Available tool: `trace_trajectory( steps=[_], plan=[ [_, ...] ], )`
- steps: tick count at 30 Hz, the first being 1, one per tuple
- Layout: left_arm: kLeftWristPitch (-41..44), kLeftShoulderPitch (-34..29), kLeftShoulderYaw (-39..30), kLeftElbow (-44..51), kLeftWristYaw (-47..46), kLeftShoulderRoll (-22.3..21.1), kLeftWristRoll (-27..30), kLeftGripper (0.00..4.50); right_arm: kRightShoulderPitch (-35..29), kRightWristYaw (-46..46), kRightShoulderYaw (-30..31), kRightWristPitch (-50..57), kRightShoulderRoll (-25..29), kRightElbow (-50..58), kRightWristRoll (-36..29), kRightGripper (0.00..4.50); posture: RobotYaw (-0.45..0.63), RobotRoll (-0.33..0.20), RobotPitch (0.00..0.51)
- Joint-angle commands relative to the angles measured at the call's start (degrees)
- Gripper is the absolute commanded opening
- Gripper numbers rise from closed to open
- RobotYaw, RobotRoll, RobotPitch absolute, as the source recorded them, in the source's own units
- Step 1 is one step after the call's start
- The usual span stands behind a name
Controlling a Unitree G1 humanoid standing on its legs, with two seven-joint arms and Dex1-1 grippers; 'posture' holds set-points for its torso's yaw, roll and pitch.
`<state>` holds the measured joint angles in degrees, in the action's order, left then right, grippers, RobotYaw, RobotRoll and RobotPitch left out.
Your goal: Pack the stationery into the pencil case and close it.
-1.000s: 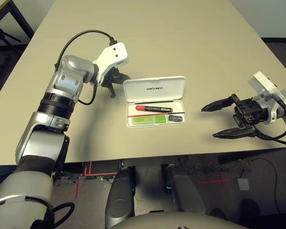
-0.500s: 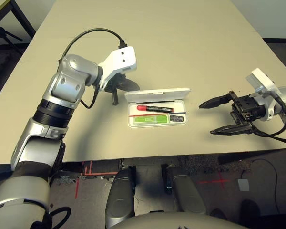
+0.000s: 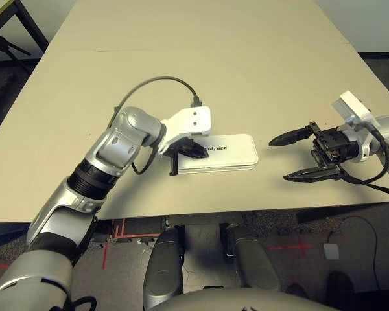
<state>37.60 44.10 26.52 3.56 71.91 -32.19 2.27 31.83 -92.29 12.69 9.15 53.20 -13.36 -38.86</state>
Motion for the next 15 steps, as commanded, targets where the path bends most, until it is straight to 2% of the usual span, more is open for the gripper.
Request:
trace_trajectory(
  steps=[1, 9, 15],
  plan=[
    [0.78, -1.19, 2.91, -1.33, -1.17, 0.84, -1.07, 0.05, -1.51, -0.21, -1.04, 0.28, 0.00, 1.52, 0.17, 4.50, -0.04, 0.000, 0.206],
    [0.62, -1.06, 6.82, -4.11, -0.61, -0.05, -3.22, 0.05, -2.43, -0.21, -2.27, 0.74, -0.58, 2.24, 0.67, 4.50, -0.05, 0.000, 0.207],
    [1.60, -1.25, 3.26, -4.16, -1.95, 1.11, -0.62, 0.05, -2.88, 0.20, -4.28, 2.03, -2.60, 2.16, 1.34, 4.50, -0.05, 0.000, 0.208]
  ],
)
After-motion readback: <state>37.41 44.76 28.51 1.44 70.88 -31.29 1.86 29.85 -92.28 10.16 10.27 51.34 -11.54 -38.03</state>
